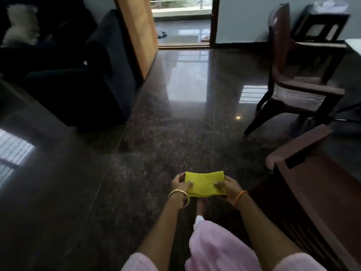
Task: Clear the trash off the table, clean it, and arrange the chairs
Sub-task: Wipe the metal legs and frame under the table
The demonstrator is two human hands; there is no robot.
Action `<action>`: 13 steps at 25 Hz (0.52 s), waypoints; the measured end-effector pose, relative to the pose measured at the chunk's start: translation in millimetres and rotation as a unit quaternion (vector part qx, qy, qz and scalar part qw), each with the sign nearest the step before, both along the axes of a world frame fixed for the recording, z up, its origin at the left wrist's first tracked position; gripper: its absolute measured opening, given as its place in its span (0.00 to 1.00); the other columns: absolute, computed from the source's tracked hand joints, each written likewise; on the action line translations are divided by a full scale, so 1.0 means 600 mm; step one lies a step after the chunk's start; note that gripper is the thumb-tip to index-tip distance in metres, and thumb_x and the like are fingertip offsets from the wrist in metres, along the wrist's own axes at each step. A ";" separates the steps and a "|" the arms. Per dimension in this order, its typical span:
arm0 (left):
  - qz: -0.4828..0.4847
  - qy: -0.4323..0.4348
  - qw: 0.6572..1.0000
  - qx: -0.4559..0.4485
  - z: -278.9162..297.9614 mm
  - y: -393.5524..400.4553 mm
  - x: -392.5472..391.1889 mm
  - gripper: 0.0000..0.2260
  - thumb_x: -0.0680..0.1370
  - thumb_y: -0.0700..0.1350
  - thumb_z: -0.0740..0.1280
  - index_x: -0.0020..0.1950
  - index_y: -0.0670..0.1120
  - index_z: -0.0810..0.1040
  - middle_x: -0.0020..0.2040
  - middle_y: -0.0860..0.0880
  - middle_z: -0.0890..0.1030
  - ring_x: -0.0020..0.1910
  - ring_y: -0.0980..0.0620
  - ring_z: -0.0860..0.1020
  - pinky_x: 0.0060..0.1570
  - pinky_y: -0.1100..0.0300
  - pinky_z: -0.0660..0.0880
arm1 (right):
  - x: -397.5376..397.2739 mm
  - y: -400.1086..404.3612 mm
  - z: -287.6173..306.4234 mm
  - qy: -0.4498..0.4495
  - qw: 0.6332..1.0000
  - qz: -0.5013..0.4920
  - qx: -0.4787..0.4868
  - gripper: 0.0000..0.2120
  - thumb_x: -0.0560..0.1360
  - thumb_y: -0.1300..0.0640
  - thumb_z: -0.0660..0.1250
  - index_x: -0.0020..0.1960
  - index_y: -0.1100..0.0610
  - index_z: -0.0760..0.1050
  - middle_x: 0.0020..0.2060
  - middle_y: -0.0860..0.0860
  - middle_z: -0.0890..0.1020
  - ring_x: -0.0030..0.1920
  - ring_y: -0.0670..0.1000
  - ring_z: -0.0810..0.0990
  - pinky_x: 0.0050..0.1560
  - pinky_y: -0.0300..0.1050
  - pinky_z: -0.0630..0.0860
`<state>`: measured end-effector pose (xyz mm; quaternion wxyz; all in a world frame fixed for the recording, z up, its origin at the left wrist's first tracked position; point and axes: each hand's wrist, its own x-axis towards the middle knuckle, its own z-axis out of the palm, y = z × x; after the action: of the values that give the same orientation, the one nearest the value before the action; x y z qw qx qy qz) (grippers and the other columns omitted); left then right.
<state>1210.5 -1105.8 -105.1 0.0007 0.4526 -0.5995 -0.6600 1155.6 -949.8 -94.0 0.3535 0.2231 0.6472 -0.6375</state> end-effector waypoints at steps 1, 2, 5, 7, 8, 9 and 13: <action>-0.018 -0.004 1.000 0.015 -0.005 -0.016 -0.040 0.22 0.71 0.25 0.67 0.65 0.32 0.71 0.58 0.36 0.78 0.51 0.47 0.73 0.45 0.57 0.75 | -0.035 -0.010 -0.009 -0.006 1.000 -0.021 -0.001 0.19 0.72 0.74 0.64 0.62 0.68 0.72 0.44 0.58 0.78 0.38 0.53 0.75 0.37 0.45 0.73; -0.038 -0.012 0.999 0.033 -0.011 -0.032 -0.092 0.22 0.71 0.25 0.67 0.65 0.32 0.71 0.56 0.37 0.78 0.50 0.47 0.74 0.44 0.56 0.76 | -0.082 -0.020 -0.021 -0.017 0.999 -0.045 -0.003 0.20 0.72 0.74 0.64 0.63 0.68 0.71 0.45 0.59 0.78 0.40 0.54 0.76 0.38 0.46 0.73; -0.088 -0.030 0.994 0.055 0.006 -0.081 -0.249 0.23 0.71 0.25 0.67 0.65 0.33 0.71 0.61 0.34 0.77 0.53 0.43 0.76 0.56 0.42 0.76 | -0.223 -0.054 -0.029 -0.043 0.996 -0.077 -0.009 0.22 0.72 0.75 0.63 0.65 0.68 0.70 0.52 0.61 0.77 0.50 0.57 0.75 0.44 0.50 0.74; -0.119 -0.031 0.992 0.032 0.035 -0.112 -0.357 0.26 0.71 0.24 0.67 0.68 0.35 0.68 0.65 0.34 0.74 0.59 0.40 0.75 0.61 0.41 0.73 | -0.321 -0.081 -0.021 -0.035 0.996 -0.084 0.001 0.23 0.73 0.75 0.62 0.67 0.66 0.68 0.59 0.62 0.76 0.53 0.57 0.74 0.51 0.53 0.75; -0.131 -0.024 0.991 0.029 0.051 -0.123 -0.400 0.27 0.71 0.24 0.67 0.68 0.36 0.67 0.66 0.34 0.73 0.60 0.39 0.75 0.60 0.43 0.74 | -0.357 -0.092 -0.012 -0.023 0.996 -0.090 0.010 0.24 0.73 0.75 0.61 0.68 0.64 0.68 0.61 0.62 0.75 0.54 0.57 0.73 0.53 0.55 0.75; -0.140 -0.021 0.989 0.034 0.060 -0.134 -0.445 0.28 0.71 0.25 0.67 0.69 0.37 0.66 0.65 0.35 0.73 0.59 0.39 0.75 0.55 0.46 0.76 | -0.395 -0.102 -0.004 -0.010 0.995 -0.099 0.016 0.26 0.73 0.75 0.61 0.69 0.61 0.67 0.62 0.61 0.74 0.55 0.58 0.73 0.52 0.55 0.75; -0.214 0.002 0.970 0.115 0.075 -0.164 -0.639 0.27 0.72 0.23 0.63 0.69 0.39 0.67 0.49 0.41 0.78 0.41 0.48 0.76 0.31 0.58 0.78 | -0.571 -0.131 -0.002 0.043 0.990 -0.133 0.028 0.30 0.73 0.76 0.59 0.70 0.53 0.66 0.62 0.59 0.72 0.58 0.60 0.74 0.44 0.50 0.75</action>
<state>827.0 -1204.2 -60.4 -0.1911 0.3095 -0.6027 -0.7103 813.2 -1028.4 -94.9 0.2308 0.2896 0.6437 -0.6697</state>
